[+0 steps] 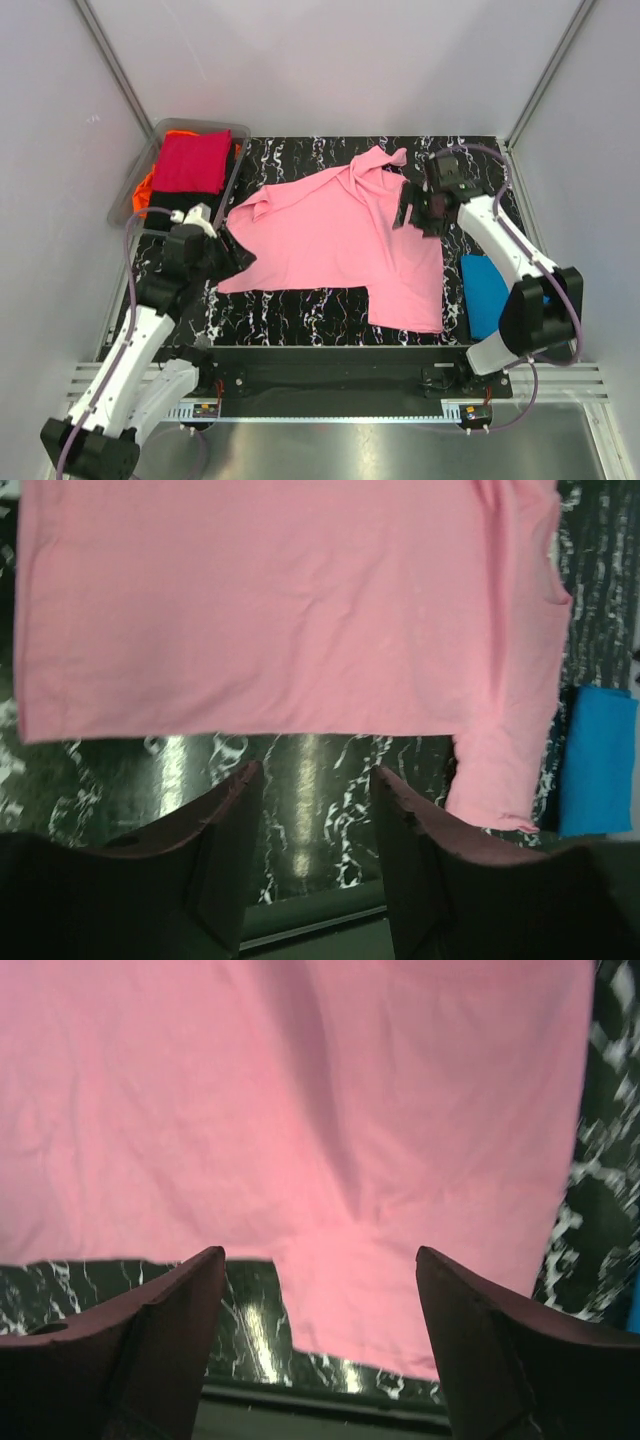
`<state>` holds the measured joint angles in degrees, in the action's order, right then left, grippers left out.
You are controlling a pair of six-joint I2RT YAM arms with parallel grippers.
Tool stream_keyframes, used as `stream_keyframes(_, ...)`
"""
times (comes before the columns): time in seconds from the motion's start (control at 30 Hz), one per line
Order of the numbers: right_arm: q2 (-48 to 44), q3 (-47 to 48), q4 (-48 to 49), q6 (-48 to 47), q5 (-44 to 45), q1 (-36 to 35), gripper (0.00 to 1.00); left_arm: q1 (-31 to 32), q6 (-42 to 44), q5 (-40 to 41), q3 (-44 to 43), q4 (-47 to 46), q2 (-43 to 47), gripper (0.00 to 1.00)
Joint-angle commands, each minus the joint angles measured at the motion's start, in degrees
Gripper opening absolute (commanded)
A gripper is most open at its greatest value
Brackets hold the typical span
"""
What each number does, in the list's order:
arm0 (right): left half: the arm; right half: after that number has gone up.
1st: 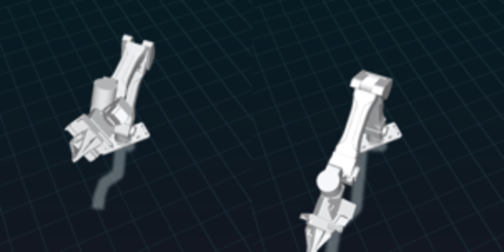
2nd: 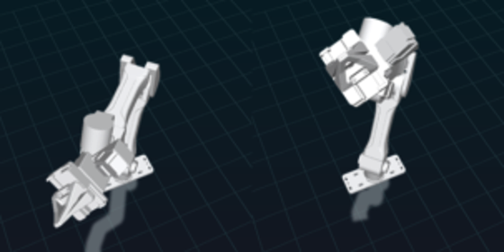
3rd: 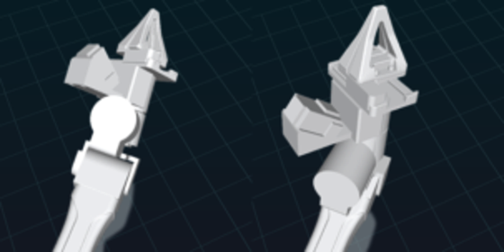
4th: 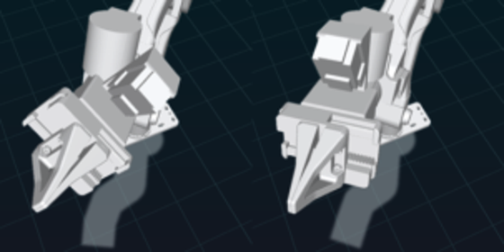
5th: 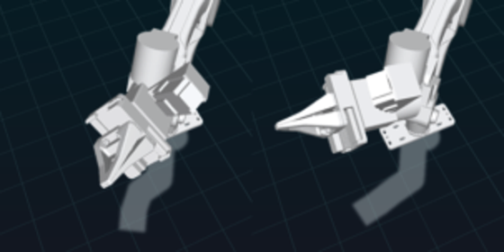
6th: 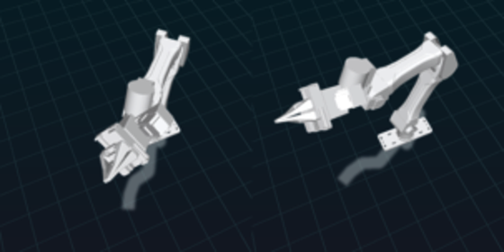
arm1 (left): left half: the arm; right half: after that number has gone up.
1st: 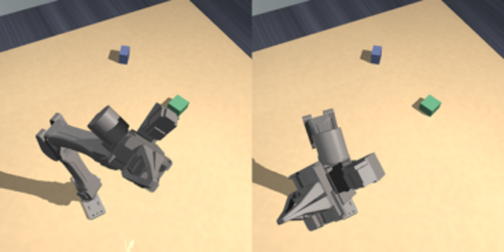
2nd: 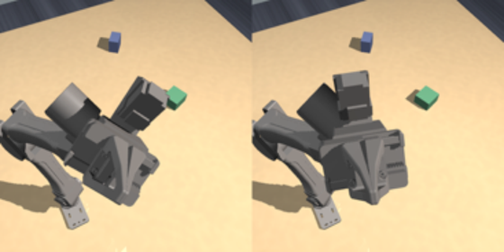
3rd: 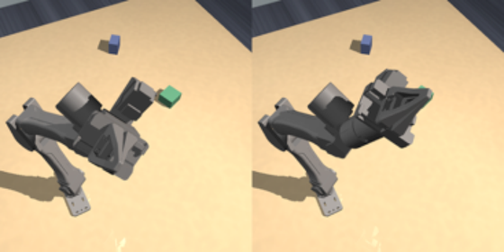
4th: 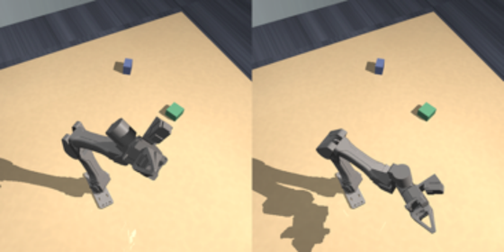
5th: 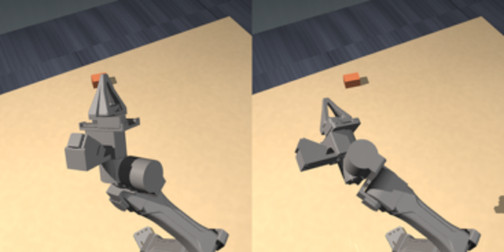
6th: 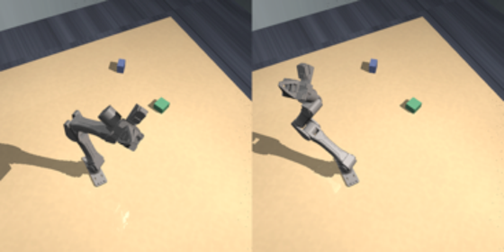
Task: Fold and stack the t-shirts
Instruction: Flatten the tshirt out
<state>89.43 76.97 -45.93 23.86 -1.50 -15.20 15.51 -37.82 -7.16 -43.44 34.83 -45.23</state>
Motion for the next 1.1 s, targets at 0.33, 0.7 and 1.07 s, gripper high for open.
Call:
stream_keyframes(0.33,-17.2,-28.7,2.9,14.5,-10.4,2.5,0.67,-6.9,-11.7,11.5,7.9,11.2,1.1,0.46)
stream_keyframes(0.7,-14.7,-25.9,3.0,11.2,-11.2,7.4,0.38,-17.4,-11.0,10.6,11.8,1.0,-11.2,0.52)
stream_keyframes(1.07,-7.4,-22.4,5.5,9.3,-16.2,9.5,0.26,-19.0,-11.7,10.6,13.0,-9.2,-21.2,0.44)
